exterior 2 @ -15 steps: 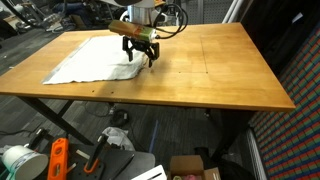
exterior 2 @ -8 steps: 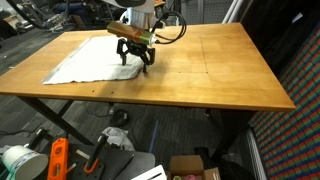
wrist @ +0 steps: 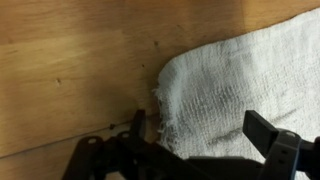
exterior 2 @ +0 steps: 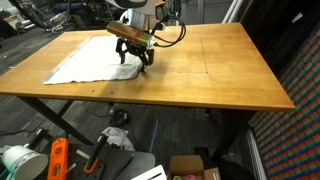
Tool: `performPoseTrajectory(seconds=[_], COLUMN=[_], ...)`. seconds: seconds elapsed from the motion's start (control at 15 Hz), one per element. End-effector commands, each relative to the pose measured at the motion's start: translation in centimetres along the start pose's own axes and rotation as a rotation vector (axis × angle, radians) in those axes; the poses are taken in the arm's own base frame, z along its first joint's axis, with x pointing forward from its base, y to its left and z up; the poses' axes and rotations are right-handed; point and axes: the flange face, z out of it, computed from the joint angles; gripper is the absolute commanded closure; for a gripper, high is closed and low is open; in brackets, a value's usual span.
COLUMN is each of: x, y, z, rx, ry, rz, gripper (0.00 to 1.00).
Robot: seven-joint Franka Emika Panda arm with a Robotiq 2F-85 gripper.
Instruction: Fold the white towel from right to left
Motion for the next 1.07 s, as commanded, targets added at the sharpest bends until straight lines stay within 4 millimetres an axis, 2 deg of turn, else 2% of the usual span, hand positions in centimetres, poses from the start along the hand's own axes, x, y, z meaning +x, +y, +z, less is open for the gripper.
performPoseTrajectory(seconds=[0.0, 0.27, 0.33, 0.4, 0.47, 0.67, 1.0], x=[0.3, -0.3, -0.5, -0.6, -0.7, -0.9, -1.0], y=[-0.5, -0.9, -1.0, -1.1, -1.2, -1.3, -1.7], z=[0.4, 0.7, 1.0, 1.1, 1.3, 1.5, 0.3], rx=[0.027, 0.031, 0.023, 0.02, 0.021, 0.018, -0.025], ry=[0.008, -0.036, -0.04, -0.043, -0.042, -0.046, 0.02], rz=[-0.026, -0.066, -0.082, -0.094, -0.101, -0.116, -0.156], gripper=[0.0, 0.0, 0.25, 0.26, 0.32, 0.58, 0.95])
